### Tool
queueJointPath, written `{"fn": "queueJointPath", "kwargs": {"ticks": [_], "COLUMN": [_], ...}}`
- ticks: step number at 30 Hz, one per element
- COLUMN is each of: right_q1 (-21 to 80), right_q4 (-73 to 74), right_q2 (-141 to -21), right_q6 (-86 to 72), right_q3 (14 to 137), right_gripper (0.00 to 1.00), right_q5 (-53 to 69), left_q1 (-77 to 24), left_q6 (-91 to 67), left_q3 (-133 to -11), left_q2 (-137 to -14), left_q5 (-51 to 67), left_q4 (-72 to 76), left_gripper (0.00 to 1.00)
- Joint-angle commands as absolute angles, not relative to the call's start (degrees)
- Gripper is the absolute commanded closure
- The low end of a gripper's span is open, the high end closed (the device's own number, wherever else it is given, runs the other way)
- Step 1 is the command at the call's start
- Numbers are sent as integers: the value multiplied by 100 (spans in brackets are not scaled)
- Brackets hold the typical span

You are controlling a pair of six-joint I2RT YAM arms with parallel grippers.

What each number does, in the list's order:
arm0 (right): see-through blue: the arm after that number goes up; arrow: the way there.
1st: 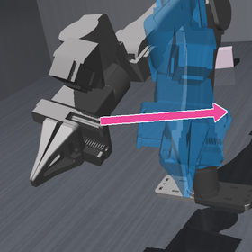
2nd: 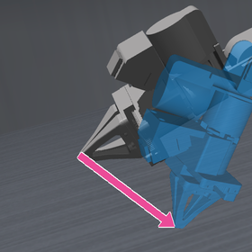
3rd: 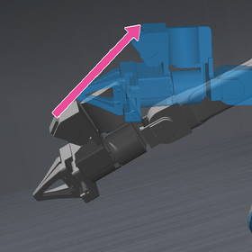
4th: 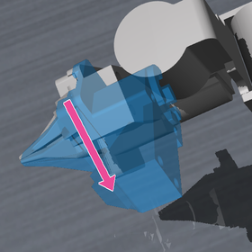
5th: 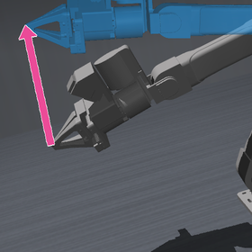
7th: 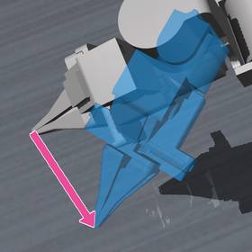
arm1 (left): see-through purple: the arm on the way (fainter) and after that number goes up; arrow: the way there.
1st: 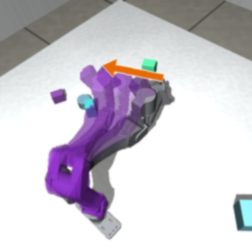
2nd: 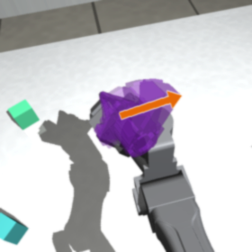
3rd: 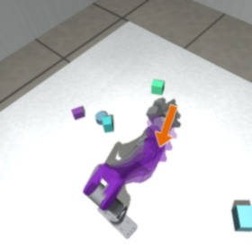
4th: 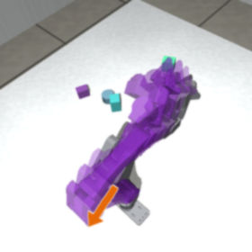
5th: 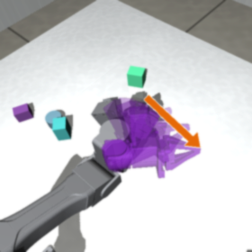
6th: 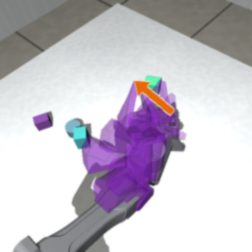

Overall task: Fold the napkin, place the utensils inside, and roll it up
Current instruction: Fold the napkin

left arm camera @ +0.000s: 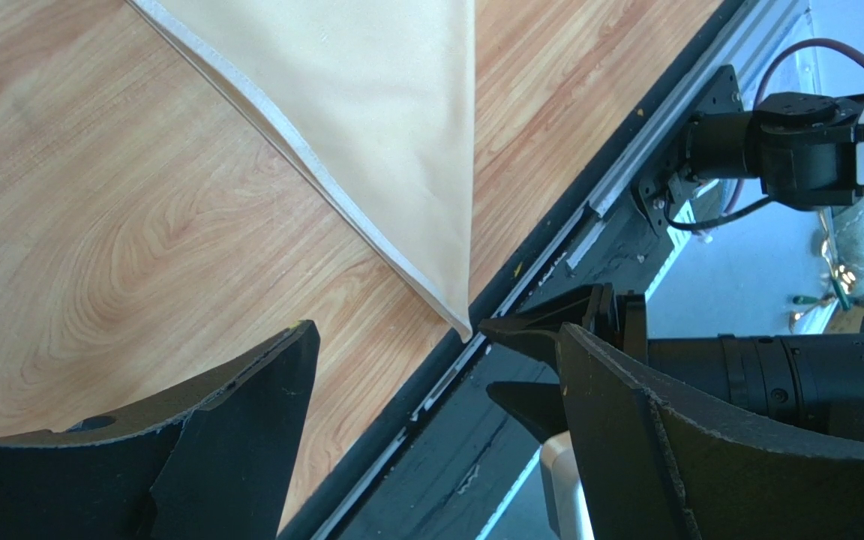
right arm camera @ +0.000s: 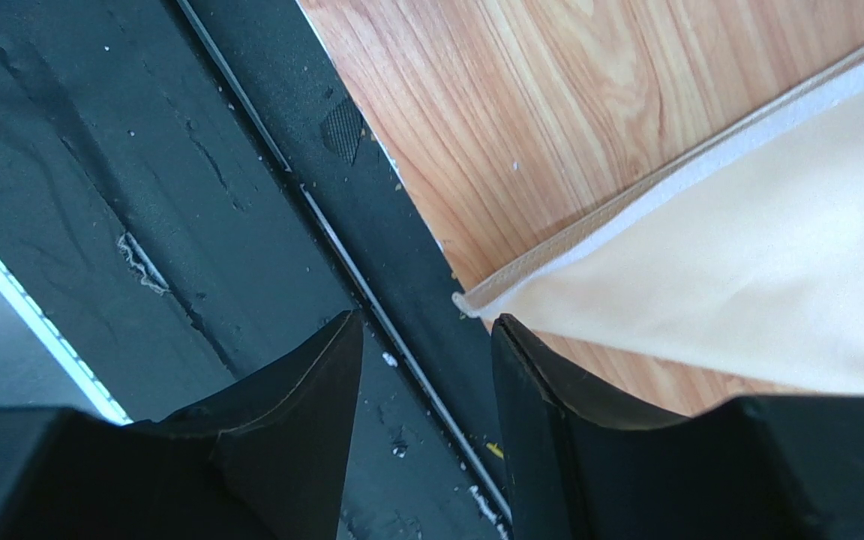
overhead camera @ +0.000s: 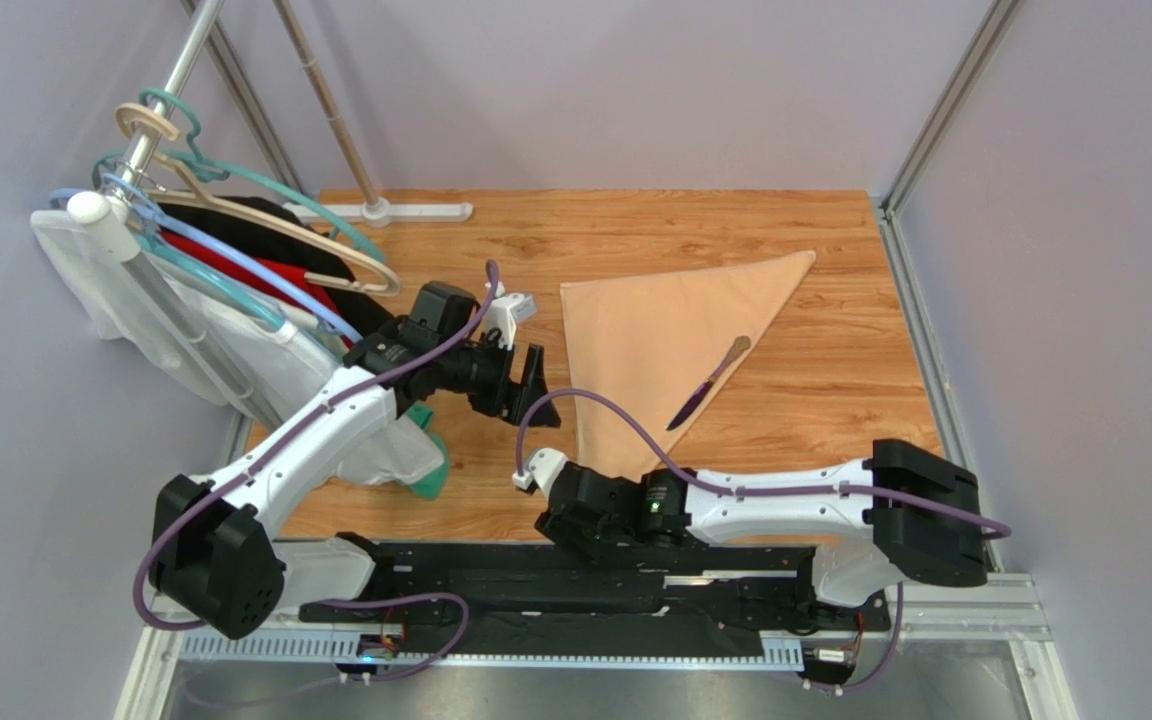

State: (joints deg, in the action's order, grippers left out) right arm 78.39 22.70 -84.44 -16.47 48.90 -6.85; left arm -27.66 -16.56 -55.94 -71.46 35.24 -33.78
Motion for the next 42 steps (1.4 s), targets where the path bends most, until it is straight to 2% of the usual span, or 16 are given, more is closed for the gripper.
{"fn": "queueJointPath", "kwargs": {"ticks": [1,12,31,34,37,38,40,42], "right_q1": [7892,7928,7980,7980,7980,7980,7998,8033], "right_q4": [1732,1248,1372,1292,1274,1318,1336,1345], "right_q2": [-8543,-8718,-8868,-8973,-9114,-9149,-9176,-9071], "right_q6": [-1186,-1248,-1556,-1556,-1582,-1599,-1608,-1643], "right_q3": [4862,4518,4201,4236,4289,4315,4351,4351], "right_gripper": [50,50,55,61,79,89,98,100], "right_q5": [-833,-984,-1441,-1555,-1669,-1679,-1687,-1679], "left_q1": [-2628,-2566,-2558,-2558,-2558,-2558,-2558,-2558], "left_q6": [-1635,-1740,-1723,-1723,-1714,-1723,-1731,-1731], "left_q3": [-5660,-5739,-5722,-5713,-5713,-5722,-5722,-5722], "left_q2": [-7242,-7392,-7374,-7374,-7383,-7392,-7392,-7383], "left_q5": [3559,3428,3437,3463,3472,3472,3428,3384], "left_q4": [-3261,-3252,-3252,-3243,-3243,-3243,-3252,-3261], "left_gripper": [13,12,12,12,12,12,12,12]}}
